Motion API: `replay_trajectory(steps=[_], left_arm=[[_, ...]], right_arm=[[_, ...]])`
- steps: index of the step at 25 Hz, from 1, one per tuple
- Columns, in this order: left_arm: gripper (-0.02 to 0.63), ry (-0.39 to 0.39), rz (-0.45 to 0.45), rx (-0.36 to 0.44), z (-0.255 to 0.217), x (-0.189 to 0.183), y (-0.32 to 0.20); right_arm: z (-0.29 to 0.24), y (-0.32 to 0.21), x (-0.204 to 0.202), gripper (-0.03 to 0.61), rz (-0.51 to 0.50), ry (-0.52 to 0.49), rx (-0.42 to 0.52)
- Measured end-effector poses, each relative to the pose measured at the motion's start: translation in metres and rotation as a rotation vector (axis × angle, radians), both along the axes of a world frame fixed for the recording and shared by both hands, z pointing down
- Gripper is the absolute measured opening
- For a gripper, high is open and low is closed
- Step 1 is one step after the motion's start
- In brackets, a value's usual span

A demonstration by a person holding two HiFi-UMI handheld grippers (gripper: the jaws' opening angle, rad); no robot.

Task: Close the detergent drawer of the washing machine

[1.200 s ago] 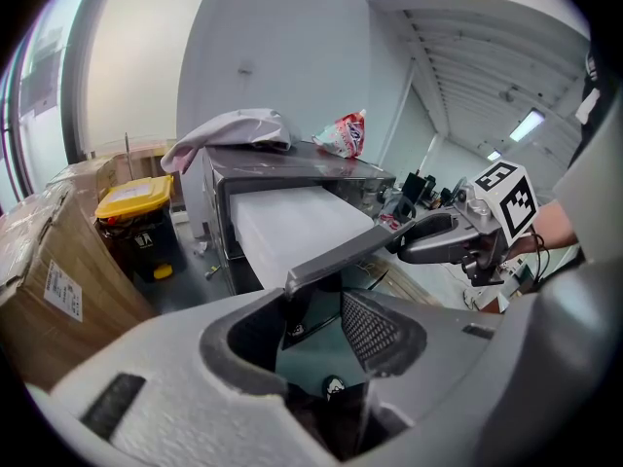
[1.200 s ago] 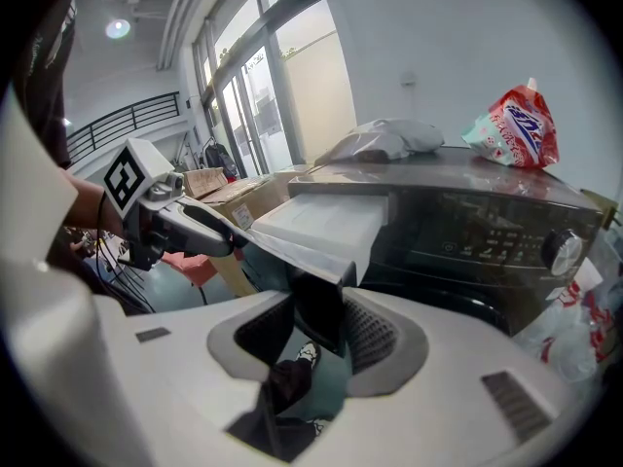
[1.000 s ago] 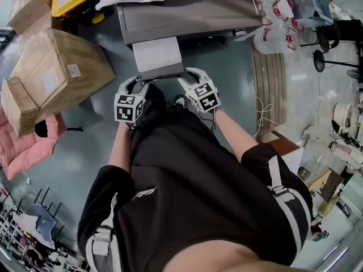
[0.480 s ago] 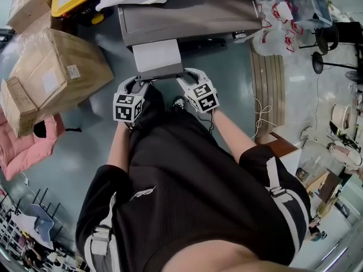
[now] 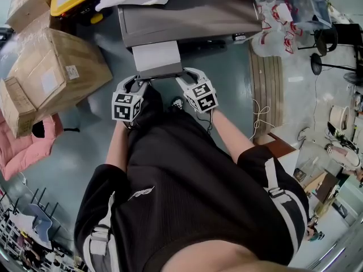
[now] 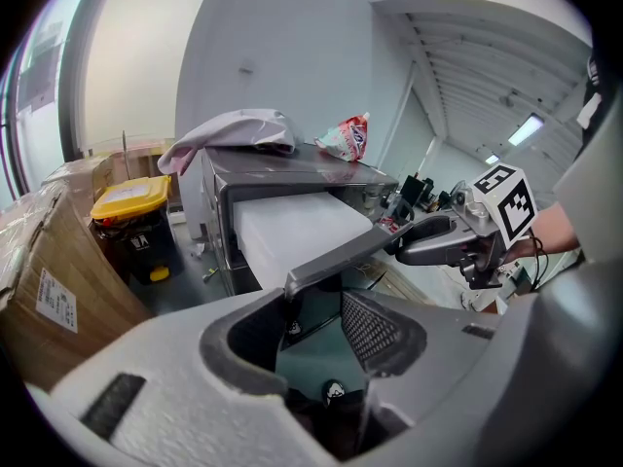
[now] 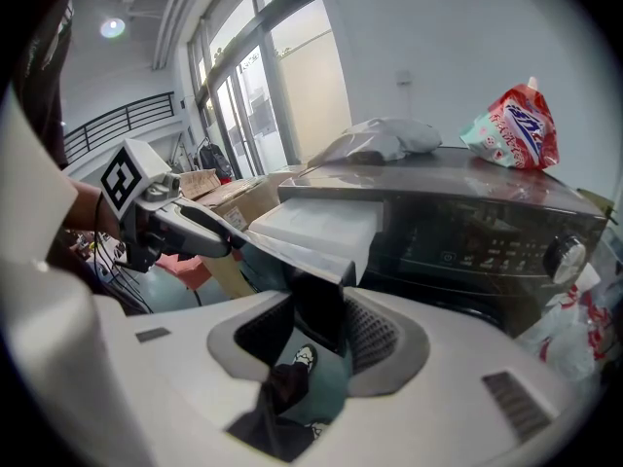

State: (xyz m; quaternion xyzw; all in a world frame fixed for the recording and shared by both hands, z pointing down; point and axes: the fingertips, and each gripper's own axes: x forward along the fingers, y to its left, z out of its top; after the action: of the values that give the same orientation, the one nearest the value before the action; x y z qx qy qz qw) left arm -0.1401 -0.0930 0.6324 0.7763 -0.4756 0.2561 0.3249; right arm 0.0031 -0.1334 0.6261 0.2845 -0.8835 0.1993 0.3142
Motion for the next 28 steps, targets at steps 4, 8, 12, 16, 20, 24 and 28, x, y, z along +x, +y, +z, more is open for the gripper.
replay_trajectory(steps=[4,8,12,16,20,24,28], left_arm=[[0.184,0.003,0.002,0.003,0.000,-0.002,-0.005],[0.184,0.008,0.004,0.001,0.001,-0.003,-0.007],[0.184,0.010,0.006,0.002,0.000,-0.004,-0.012],[0.184,0.012,0.007,0.004,0.001,-0.005,-0.014],[0.184,0.012,0.010,0.003,0.001,-0.007,-0.016],[0.184,0.016,0.009,0.006,0.001,-0.008,-0.019],[0.184,0.017,0.013,0.002,0.002,-0.008,-0.020]], right_arm=[[0.000,-0.002,-0.002,0.153,0.004,0.002,-0.017],[0.006,-0.003,-0.001,0.153,0.004,0.009,-0.017],[0.008,-0.008,-0.001,0.153,0.004,0.014,-0.010],[0.006,-0.012,-0.003,0.153,0.006,0.014,-0.005],[0.000,-0.015,-0.007,0.153,0.017,0.012,-0.002],[0.005,-0.016,-0.006,0.153,0.015,0.020,-0.005],[0.002,-0.017,-0.009,0.153,0.016,0.023,-0.014]])
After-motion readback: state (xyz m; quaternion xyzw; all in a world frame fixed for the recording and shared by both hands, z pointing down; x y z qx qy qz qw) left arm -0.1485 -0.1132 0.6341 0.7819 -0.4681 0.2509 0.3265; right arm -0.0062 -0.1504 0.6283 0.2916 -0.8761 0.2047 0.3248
